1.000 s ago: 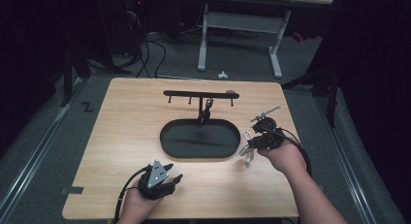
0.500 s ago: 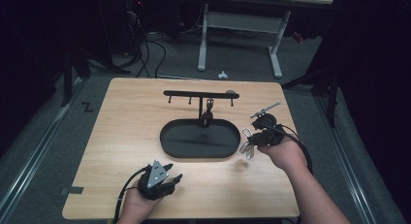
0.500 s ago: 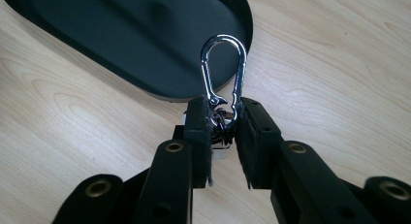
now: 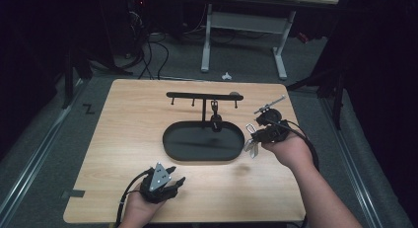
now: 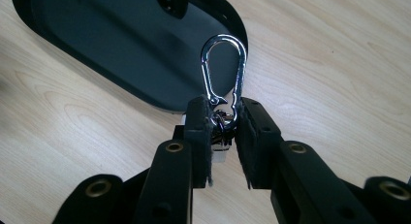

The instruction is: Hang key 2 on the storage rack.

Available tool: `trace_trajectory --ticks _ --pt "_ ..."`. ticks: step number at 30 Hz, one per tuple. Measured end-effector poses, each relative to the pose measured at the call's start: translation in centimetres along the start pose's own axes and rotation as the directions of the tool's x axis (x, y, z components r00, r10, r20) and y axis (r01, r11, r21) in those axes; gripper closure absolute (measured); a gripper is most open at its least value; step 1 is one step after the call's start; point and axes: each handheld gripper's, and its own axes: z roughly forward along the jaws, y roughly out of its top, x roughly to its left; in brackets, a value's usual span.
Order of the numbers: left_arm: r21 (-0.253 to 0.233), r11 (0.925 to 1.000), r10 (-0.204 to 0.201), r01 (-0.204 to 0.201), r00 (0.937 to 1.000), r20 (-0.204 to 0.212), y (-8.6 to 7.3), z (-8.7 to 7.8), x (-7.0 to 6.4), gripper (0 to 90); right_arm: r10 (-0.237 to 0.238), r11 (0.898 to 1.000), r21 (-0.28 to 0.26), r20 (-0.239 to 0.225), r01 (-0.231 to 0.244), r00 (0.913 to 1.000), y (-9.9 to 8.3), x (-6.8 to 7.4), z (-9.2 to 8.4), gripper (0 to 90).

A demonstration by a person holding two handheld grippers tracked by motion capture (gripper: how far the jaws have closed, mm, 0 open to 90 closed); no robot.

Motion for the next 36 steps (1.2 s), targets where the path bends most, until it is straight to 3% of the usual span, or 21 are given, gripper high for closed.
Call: trace_trajectory --ticks 14,36 --pt "-0.001 1.0000 -0.002 0.002 1.0000 0.001 0.0 -0.1 0.1 48.9 -0.015 0.999 -0.042 0.007 0.015 0.9999 3.0 0.6 -1.2 75.6" --pt "-0.002 0.9999 -0.014 0.014 0.9999 0.002 -0.3 -0.2 0.3 48.9 0.000 0.998 -0.070 0.011 0.001 0.9999 6.3 0.7 -0.1 75.6"
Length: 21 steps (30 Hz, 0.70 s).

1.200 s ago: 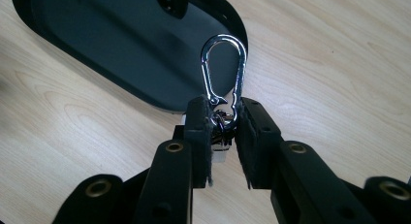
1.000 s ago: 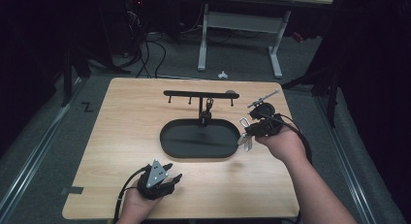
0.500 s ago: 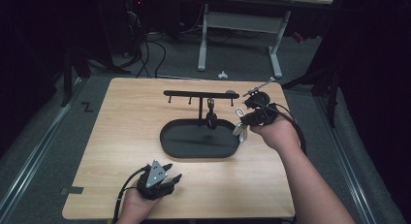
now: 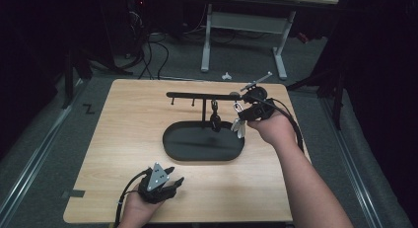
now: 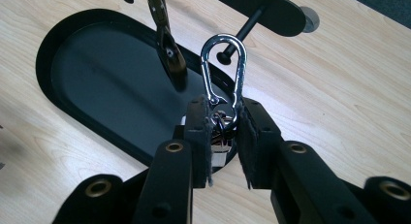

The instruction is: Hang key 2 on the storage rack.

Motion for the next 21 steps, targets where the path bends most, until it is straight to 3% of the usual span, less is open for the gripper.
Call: trace_trajectory --ticks 10,21 --pt "0.001 1.0000 0.002 -0.002 1.0000 0.005 0.0 0.0 -0.1 49.0 0.012 1.000 0.003 0.028 -0.012 0.9995 0.4 0.0 1.0 75.6" --pt "0.013 0.9999 0.005 -0.005 0.9999 0.014 0.0 0.0 -0.1 49.0 0.045 0.999 -0.024 0.071 -0.044 0.9964 0.4 0.0 3.7 75.1"
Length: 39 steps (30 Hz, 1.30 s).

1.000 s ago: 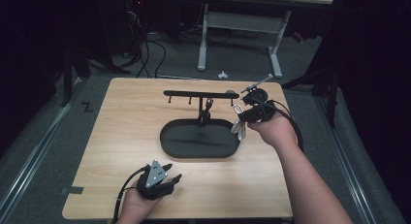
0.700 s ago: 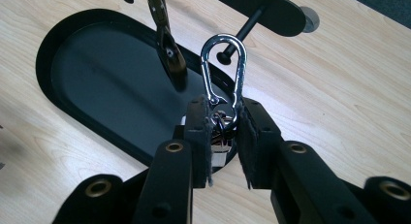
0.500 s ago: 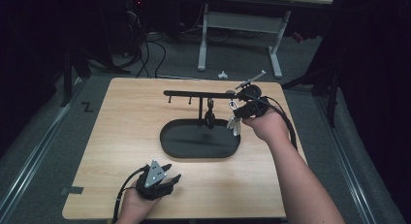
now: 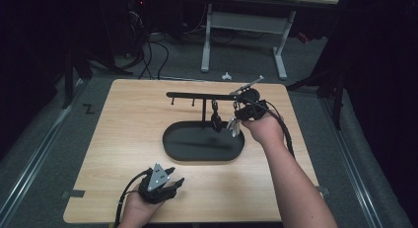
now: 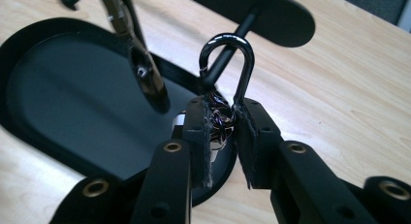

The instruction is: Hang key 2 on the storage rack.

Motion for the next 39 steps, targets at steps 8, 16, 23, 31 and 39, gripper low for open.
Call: trace_trajectory --ticks 8,16,23,31,39 --pt "0.002 1.0000 -0.002 0.002 1.0000 0.001 0.0 0.0 0.0 48.7 0.021 1.000 -0.017 -0.001 -0.021 0.9998 -0.4 -0.1 1.0 57.8" --pt "-0.001 1.0000 0.000 0.000 1.0000 -0.004 -0.1 0.2 0.0 48.4 0.027 0.999 -0.020 -0.045 -0.028 0.9986 -1.5 -0.2 1.0 42.8" --pt "0.006 1.0000 0.004 -0.004 1.0000 -0.004 -0.1 0.3 -0.1 48.0 0.020 1.000 -0.011 -0.142 -0.022 0.9897 -2.6 0.0 1.5 24.1" --pt "0.011 0.9999 0.005 -0.005 1.0000 -0.001 -0.1 0.3 -0.1 47.8 0.026 0.999 0.044 -0.163 -0.019 0.9863 -3.2 0.9 2.1 15.0" --pt "0.011 0.9999 0.007 -0.007 1.0000 -0.001 -0.1 0.4 -0.1 47.9 0.000 0.988 0.156 -0.126 0.020 0.9920 -4.4 2.1 2.8 0.2"
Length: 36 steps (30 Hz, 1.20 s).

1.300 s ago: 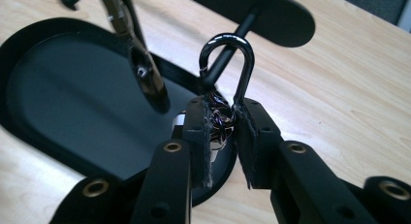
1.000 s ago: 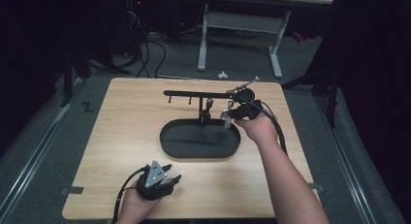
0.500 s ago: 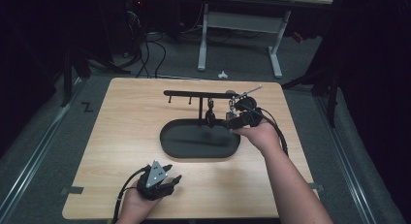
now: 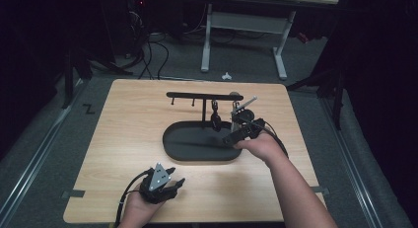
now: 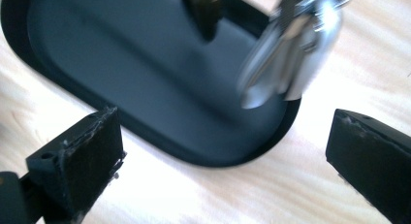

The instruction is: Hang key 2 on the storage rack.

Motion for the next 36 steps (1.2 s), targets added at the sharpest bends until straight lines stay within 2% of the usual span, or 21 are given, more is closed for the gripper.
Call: trace_trajectory --ticks 3,4,7,9,11,15,17,20,22,24,28,32,34,35,36 --pt "-0.001 1.0000 0.002 -0.002 1.0000 0.000 0.0 0.1 0.0 47.9 -0.004 1.000 0.023 -0.014 0.005 0.9999 -0.6 0.1 0.4 0.2" --pt "0.001 1.0000 0.002 -0.002 1.0000 0.001 0.0 0.1 0.0 47.9 0.009 1.000 0.030 -0.019 -0.009 0.9998 -0.8 0.2 0.5 0.2" --pt "0.004 1.0000 0.004 -0.004 1.0000 0.003 0.0 0.2 -0.1 48.0 0.020 1.000 0.023 -0.032 -0.020 0.9993 -1.5 0.2 0.3 0.2" --pt "0.006 1.0000 0.007 -0.007 1.0000 0.002 0.0 0.2 -0.1 48.0 -0.004 1.000 -0.006 -0.042 0.003 0.9991 -2.1 0.2 0.0 0.2" --pt "0.005 1.0000 0.006 -0.006 1.0000 0.002 0.0 0.3 -0.2 48.0 -0.026 1.000 -0.001 -0.080 0.026 0.9964 -2.9 0.2 -0.2 0.4" --pt "0.011 0.9999 0.013 -0.013 0.9999 0.005 0.0 0.3 -0.3 48.1 -0.007 1.000 -0.023 -0.074 0.005 0.9972 -4.6 0.0 -0.4 3.6" --pt "0.011 0.9998 0.017 -0.017 0.9998 0.004 0.0 0.4 -0.4 48.1 -0.002 1.000 -0.031 -0.045 0.000 0.9990 -5.7 -0.1 -0.3 9.7" --pt "0.014 0.9996 0.023 -0.023 0.9997 0.004 0.0 0.4 -0.6 48.0 -0.021 0.999 -0.042 -0.040 0.019 0.9990 -7.6 -0.1 0.1 11.5" --pt "0.014 0.9996 0.023 -0.023 0.9997 0.003 0.0 0.5 -0.6 47.9 -0.011 0.998 -0.061 -0.042 0.009 0.9990 -8.9 -0.2 0.6 11.5" --pt "0.016 0.9996 0.023 -0.023 0.9997 0.005 0.0 0.5 -0.5 47.9 -0.046 0.996 -0.072 0.002 0.046 0.9989 -10.2 -0.1 1.1 11.5" --pt "0.013 0.9996 0.024 -0.024 0.9997 0.004 0.0 0.5 -0.6 47.8 -0.026 0.991 -0.128 0.001 0.026 0.9997 -12.6 -0.2 1.7 11.4" --pt "0.017 0.9995 0.027 -0.027 0.9996 0.011 0.1 0.5 -0.6 47.5 0.017 0.976 -0.217 -0.011 -0.019 0.9998 -14.9 -0.8 2.3 11.5" --pt "0.016 0.9995 0.026 -0.026 0.9995 0.016 0.1 0.5 -0.6 47.3 0.078 0.960 -0.269 -0.023 -0.081 0.9967 -16.0 -1.2 2.6 12.1" --pt "0.013 0.9996 0.024 -0.024 0.9996 0.016 0.1 0.5 -0.7 47.3 0.108 0.948 -0.298 -0.031 -0.113 0.9936 -16.7 -1.4 2.9 12.4" --pt "0.012 0.9997 0.021 -0.021 0.9996 0.020 0.2 0.4 -0.7 47.3 0.123 0.936 -0.330 -0.019 -0.123 0.9922 -17.3 -1.5 3.1 14.0"
